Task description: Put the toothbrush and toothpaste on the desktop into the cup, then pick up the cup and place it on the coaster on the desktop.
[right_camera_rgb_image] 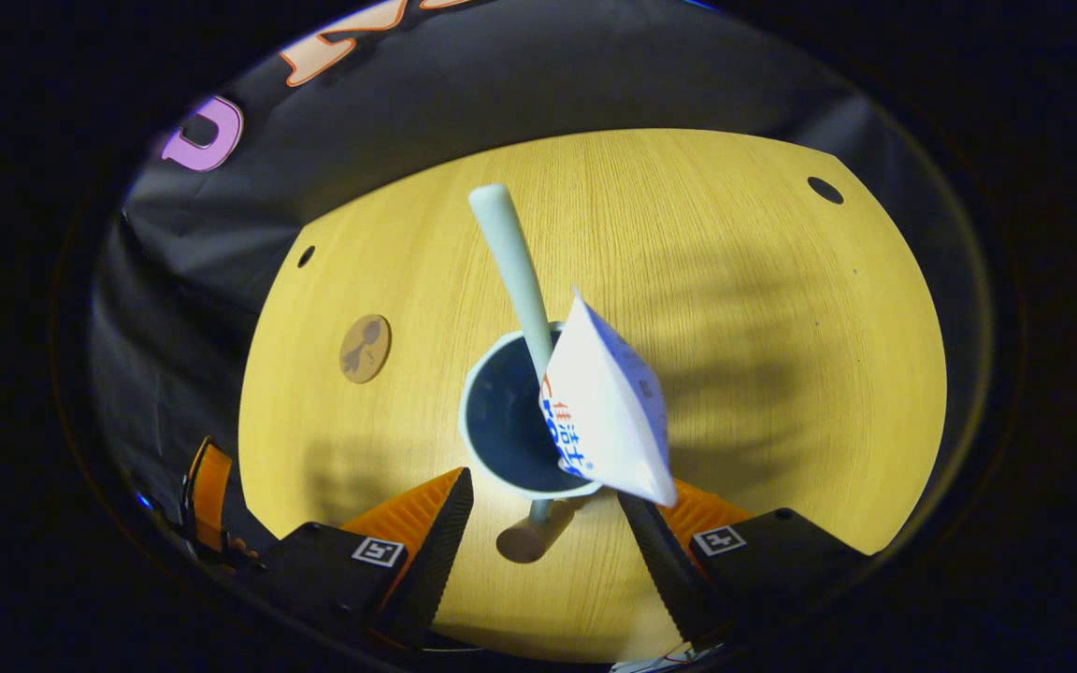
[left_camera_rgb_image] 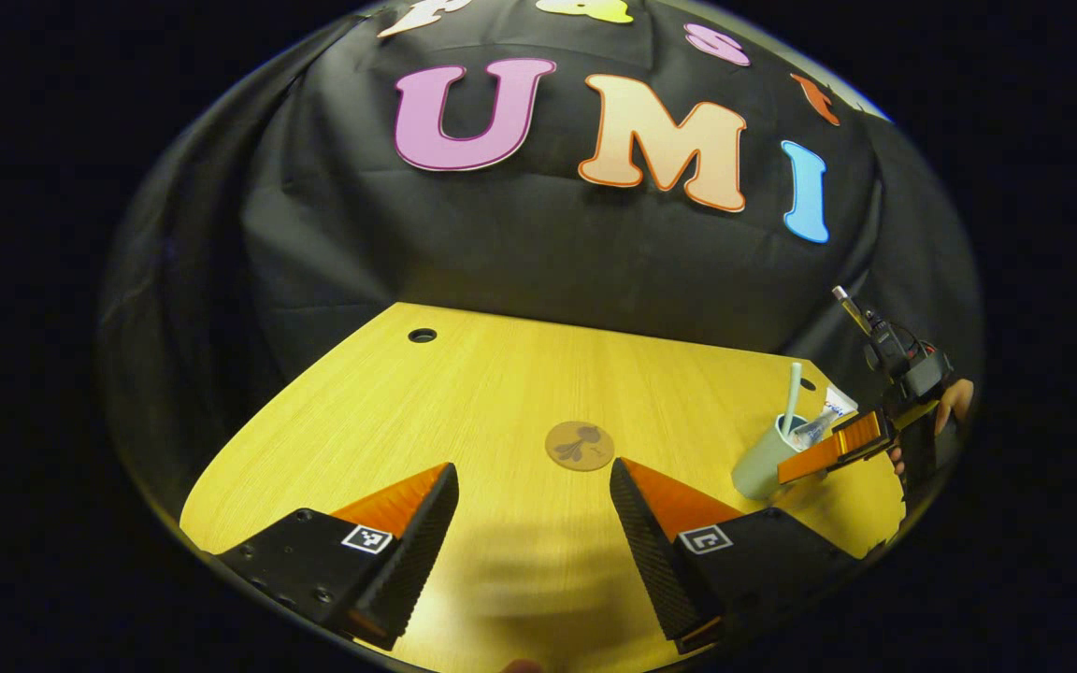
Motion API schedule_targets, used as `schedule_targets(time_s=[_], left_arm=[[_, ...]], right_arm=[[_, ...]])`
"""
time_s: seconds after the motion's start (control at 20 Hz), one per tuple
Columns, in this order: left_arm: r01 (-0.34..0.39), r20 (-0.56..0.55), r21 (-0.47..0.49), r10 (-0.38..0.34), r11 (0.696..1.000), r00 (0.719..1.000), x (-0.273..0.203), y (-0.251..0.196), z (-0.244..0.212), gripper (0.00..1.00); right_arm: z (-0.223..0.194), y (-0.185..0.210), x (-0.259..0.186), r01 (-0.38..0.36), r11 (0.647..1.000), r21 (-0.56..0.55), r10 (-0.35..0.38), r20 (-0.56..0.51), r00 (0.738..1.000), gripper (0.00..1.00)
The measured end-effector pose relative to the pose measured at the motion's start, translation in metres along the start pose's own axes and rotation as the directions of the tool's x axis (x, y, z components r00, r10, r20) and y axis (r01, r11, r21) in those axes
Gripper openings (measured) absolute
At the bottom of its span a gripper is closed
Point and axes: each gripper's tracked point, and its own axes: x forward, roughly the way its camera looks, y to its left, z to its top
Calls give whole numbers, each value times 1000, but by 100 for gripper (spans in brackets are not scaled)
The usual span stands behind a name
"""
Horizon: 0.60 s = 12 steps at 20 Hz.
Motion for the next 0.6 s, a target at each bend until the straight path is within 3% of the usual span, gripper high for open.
schedule_targets(time_s=[0.1, 0.15, 0.3, 0.45, 0.55, 0.6], left_arm=[[-11, -5, -7, 10, 1000, 1000, -1, 10, -2, 95], [-16, -8, -9, 16, 1000, 1000, -1, 14, -4, 95], [-22, -18, -16, 22, 1000, 1000, -3, 25, -7, 95], [-25, -30, -17, 25, 1000, 999, -1, 33, -11, 95], [-11, -36, -20, 10, 1000, 999, -1, 33, -12, 95], [-7, -36, -24, 6, 1000, 999, -1, 33, -12, 94]], right_arm=[[-2, -3, 7, 32, 999, -10, -33, -21, 999, 95], [-3, -6, 8, 50, 999, -20, -51, -34, 998, 87], [-6, -14, 17, 94, 994, -61, -97, -57, 994, 78], [-14, -17, 23, 85, 993, -88, -93, -97, 991, 74], [-22, -14, 24, 80, 991, -103, -92, -121, 988, 55], [-20, -14, 22, 87, 990, -111, -99, -109, 989, 37]])
